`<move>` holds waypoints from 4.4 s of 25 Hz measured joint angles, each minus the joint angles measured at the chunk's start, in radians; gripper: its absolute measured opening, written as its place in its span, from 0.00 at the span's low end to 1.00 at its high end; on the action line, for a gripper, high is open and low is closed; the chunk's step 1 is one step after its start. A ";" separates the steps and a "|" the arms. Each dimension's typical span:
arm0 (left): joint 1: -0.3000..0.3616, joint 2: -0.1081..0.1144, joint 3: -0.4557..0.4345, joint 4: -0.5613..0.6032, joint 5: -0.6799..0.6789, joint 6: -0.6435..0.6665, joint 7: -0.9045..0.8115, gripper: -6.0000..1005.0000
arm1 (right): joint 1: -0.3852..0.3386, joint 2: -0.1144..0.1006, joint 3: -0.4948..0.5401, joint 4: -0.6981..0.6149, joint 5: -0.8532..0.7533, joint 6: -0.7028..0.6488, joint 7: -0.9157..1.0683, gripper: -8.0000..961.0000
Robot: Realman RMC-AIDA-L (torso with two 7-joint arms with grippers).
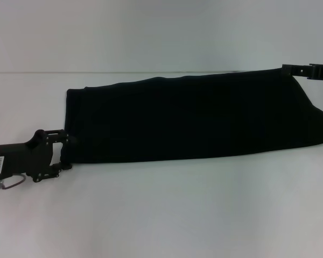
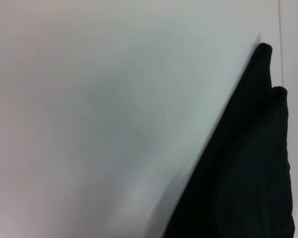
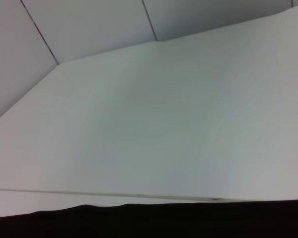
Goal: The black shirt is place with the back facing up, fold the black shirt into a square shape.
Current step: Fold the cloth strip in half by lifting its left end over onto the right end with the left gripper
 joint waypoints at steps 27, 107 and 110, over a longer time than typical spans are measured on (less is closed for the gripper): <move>0.001 -0.005 0.002 0.000 0.000 -0.008 0.022 0.66 | 0.003 0.000 -0.001 -0.011 0.011 -0.002 0.006 0.79; -0.009 -0.007 0.009 0.000 -0.006 -0.054 0.195 0.66 | 0.014 0.000 0.000 -0.024 0.014 -0.011 0.006 0.79; -0.016 -0.007 0.009 -0.001 -0.006 -0.056 0.200 0.66 | 0.014 0.000 0.000 -0.024 0.014 -0.012 0.006 0.79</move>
